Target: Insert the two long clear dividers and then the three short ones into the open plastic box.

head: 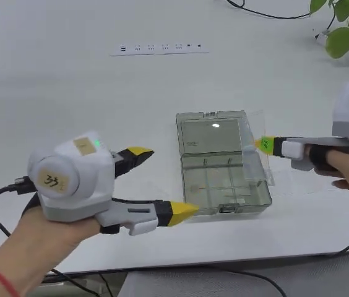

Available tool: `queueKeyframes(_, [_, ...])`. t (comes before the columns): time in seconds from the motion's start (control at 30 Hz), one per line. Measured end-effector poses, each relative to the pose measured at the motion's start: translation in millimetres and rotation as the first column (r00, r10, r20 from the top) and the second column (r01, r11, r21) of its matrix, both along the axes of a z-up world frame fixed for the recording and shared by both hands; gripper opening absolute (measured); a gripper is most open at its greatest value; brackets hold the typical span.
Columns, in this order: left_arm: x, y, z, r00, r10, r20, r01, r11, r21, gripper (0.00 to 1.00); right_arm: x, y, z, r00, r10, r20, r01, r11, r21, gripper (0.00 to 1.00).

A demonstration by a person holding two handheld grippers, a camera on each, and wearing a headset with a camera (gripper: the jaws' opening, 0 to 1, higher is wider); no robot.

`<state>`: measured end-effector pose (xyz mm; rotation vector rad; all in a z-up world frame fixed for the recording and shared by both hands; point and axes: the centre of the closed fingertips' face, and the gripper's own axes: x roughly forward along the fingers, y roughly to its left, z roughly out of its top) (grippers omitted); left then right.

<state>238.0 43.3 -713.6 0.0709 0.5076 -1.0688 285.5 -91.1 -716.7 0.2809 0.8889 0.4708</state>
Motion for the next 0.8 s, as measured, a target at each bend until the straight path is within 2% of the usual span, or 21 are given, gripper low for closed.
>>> queueKeyframes(0.03, [-0.5, 0.5, -1.5, 1.000, -0.006, 0.005, 0.006, 1.000, 0.002, 0.81, 0.2, -3.8, -8.6, 1.000, 0.001, -0.019, -0.001, 1.000, -0.011, 0.06])
queueKeyframes(0.3, [-2.5, 5.9, -11.9, 0.999, -0.033, 0.010, 0.033, 0.999, 0.017, 0.88, -3.9, 0.1, -25.6, 0.992, -0.022, -0.121, 0.016, 0.998, -0.053, 0.06])
queueKeyframes(0.43, [-2.8, 7.6, -14.8, 0.999, -0.041, 0.016, 0.040, 0.999, 0.019, 0.92, -5.8, -1.4, -34.6, 0.983, -0.047, -0.179, 0.035, 0.997, -0.069, 0.06])
queueKeyframes(0.5, [-2.8, 8.1, -17.1, 0.999, -0.045, 0.018, 0.044, 0.999, 0.022, 0.93, -6.9, 0.7, -37.3, 0.975, -0.059, -0.214, 0.048, 0.997, -0.057, 0.06])
queueKeyframes(0.8, [-3.4, 4.6, -20.9, 0.997, -0.067, 0.023, 0.067, 0.998, 0.015, 0.99, -8.5, 3.3, -47.5, 0.957, -0.070, -0.282, 0.052, 0.996, -0.070, 0.06])
